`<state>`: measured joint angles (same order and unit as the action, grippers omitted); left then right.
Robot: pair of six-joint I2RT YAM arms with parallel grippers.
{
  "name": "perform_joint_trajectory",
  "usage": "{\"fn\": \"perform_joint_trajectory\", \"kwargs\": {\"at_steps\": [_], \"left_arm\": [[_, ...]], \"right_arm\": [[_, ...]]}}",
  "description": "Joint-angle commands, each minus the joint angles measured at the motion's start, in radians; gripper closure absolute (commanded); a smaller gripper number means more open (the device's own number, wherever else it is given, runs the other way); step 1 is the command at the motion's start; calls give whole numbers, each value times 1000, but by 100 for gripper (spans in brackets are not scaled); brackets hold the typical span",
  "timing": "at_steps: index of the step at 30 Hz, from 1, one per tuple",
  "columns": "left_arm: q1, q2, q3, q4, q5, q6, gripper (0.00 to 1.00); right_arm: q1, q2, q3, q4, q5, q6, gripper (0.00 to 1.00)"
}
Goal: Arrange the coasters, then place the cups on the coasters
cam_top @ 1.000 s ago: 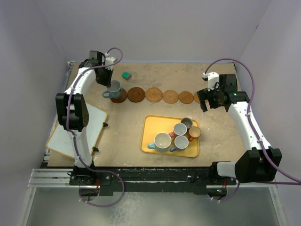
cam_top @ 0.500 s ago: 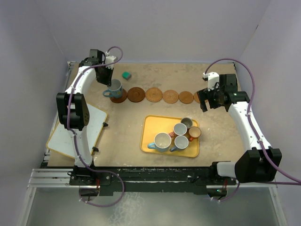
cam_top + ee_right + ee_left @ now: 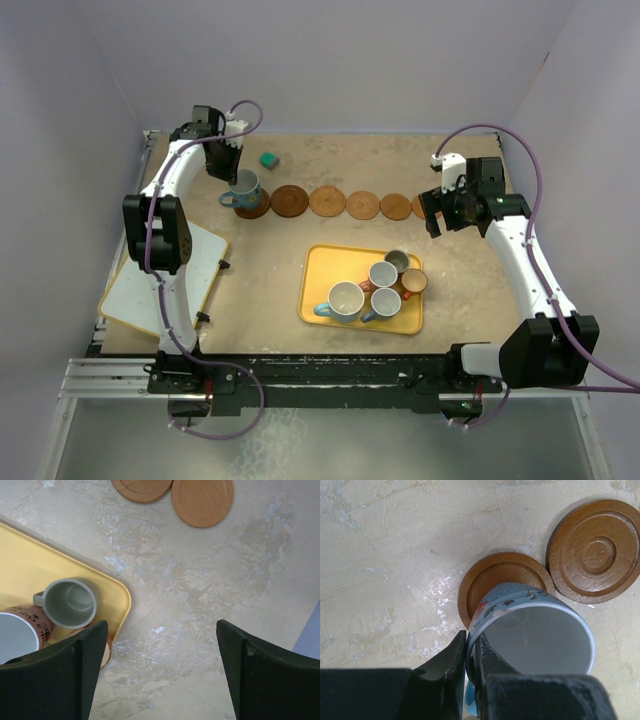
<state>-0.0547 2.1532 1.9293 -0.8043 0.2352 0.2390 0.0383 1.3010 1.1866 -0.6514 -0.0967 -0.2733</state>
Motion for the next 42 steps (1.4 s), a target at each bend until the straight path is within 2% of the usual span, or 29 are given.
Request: {"fn": "perform_joint_trajectory", "kwargs": {"at_steps": [1, 17, 29, 33, 37, 42], "left_arm": [[6, -9, 60, 11, 22, 19, 93], [4, -56, 81, -6, 39, 23, 68], [-8, -278, -82, 127, 102, -16, 31], [-35, -357, -137, 157, 109, -20, 27], [-91, -441, -216, 185, 139, -9, 24], [-234, -543, -323, 207, 173, 29, 22]], "right_arm": [[-3, -26, -2, 8, -11, -10, 9], [-5, -25, -1, 6, -12, -11, 9], [-5, -27, 1, 5, -14, -7, 9], [-6, -31, 1, 6, -5, -4, 7], [-7, -43, -1, 15, 20, 3, 2], [-24, -65, -7, 33, 50, 19, 0]]}}
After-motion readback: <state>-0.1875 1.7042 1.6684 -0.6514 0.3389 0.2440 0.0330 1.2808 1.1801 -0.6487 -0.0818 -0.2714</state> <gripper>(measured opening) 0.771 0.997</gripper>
